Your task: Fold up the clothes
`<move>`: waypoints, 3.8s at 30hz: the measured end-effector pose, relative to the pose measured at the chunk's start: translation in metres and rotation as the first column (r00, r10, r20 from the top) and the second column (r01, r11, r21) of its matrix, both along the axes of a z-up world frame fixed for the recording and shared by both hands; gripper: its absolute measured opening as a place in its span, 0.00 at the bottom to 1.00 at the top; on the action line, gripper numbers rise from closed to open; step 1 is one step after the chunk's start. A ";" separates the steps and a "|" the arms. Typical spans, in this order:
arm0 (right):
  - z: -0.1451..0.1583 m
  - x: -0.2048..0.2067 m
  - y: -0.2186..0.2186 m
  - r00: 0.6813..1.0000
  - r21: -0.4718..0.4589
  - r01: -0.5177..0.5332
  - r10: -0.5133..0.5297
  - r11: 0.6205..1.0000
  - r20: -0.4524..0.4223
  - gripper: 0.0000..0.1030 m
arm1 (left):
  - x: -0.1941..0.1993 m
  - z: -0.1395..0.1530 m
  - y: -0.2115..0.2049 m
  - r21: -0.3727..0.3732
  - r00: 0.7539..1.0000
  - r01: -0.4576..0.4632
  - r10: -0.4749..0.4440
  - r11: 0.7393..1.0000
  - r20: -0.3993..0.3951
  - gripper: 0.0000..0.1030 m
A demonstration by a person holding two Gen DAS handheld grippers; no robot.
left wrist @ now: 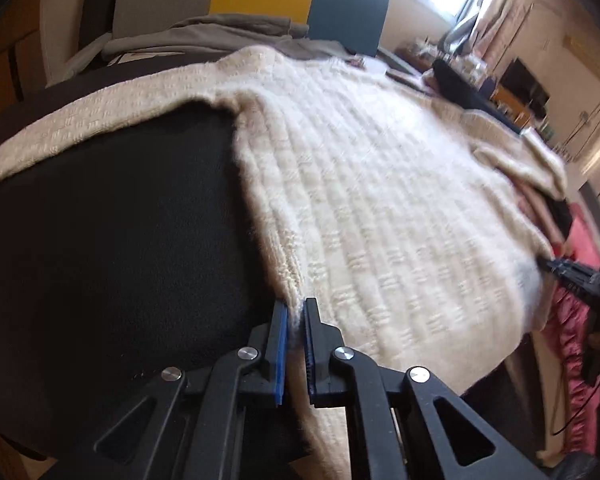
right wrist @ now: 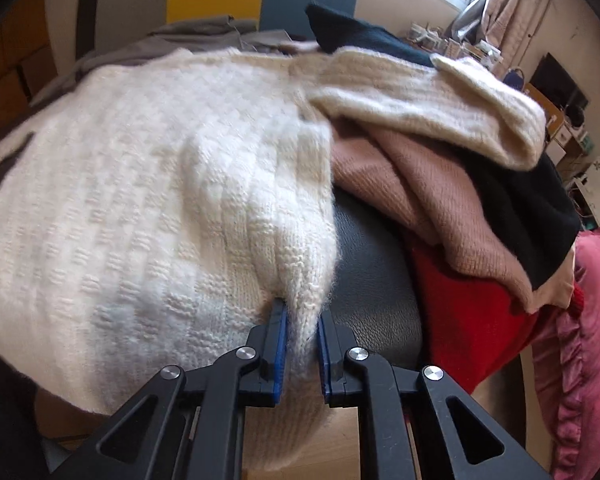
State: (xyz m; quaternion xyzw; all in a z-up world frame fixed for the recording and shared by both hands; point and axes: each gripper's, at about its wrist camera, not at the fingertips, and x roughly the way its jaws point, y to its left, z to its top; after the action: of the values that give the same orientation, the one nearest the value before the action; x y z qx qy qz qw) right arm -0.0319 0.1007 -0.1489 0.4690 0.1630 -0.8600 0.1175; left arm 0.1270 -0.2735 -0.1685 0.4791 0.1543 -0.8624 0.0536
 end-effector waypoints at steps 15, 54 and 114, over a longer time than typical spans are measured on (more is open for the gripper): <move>0.057 0.003 -0.008 0.996 -0.204 -0.003 -0.016 0.979 -0.089 0.64 | 0.024 0.040 0.001 -0.090 0.994 -0.060 0.051 0.994 -0.093 0.22; -0.017 0.011 -0.157 0.949 -0.190 -0.301 0.312 0.935 0.033 1.00 | 0.029 0.003 -0.024 -0.306 0.975 -0.159 0.197 0.939 0.099 0.26; 0.014 -0.209 -0.230 0.982 -0.226 -0.189 0.185 0.956 -0.037 1.00 | -0.259 0.046 -0.078 -0.344 0.977 -0.177 0.122 0.922 -0.174 0.32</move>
State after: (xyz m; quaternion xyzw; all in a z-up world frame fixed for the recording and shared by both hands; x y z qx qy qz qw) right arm -0.2409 -0.1293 -0.1347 0.4281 0.1073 -0.8617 0.2502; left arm -0.1316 -0.3518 -0.1226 0.3821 0.0348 -0.9029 0.1938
